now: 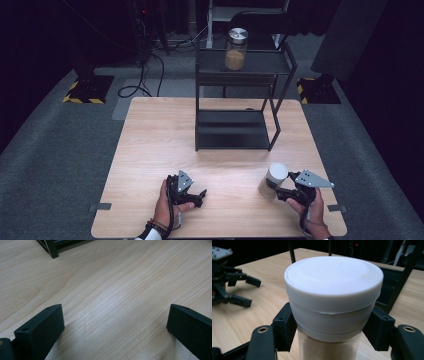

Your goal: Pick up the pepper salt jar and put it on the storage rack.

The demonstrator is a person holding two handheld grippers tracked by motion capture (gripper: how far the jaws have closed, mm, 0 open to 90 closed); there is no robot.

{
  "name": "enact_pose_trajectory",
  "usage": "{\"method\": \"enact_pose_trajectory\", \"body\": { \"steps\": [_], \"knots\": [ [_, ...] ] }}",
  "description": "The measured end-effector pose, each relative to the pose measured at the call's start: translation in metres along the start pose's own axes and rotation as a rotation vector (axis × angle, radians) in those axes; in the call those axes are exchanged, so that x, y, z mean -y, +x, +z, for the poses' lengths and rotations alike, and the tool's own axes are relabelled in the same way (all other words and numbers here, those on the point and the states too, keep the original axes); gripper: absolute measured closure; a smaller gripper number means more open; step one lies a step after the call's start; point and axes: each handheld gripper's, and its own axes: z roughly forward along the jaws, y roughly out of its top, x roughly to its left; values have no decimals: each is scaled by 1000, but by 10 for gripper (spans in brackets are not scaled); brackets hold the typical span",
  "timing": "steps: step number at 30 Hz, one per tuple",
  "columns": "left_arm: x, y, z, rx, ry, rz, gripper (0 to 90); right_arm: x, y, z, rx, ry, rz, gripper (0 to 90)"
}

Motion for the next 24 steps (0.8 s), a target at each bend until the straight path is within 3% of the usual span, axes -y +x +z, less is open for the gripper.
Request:
{"method": "enact_pose_trajectory", "body": {
  "steps": [11, 19, 24],
  "knots": [
    [0, 0, 1, 2, -2, -3, 11, -46, 4, -3, 114, -58, 7, 348],
    [0, 0, 1, 1, -1, -3, 11, -93, 2, -4, 209, -136, 36, 348],
    [0, 0, 1, 2, -1, -3, 11, -126, 1, -5, 252, -177, 19, 348]
  ]
}}
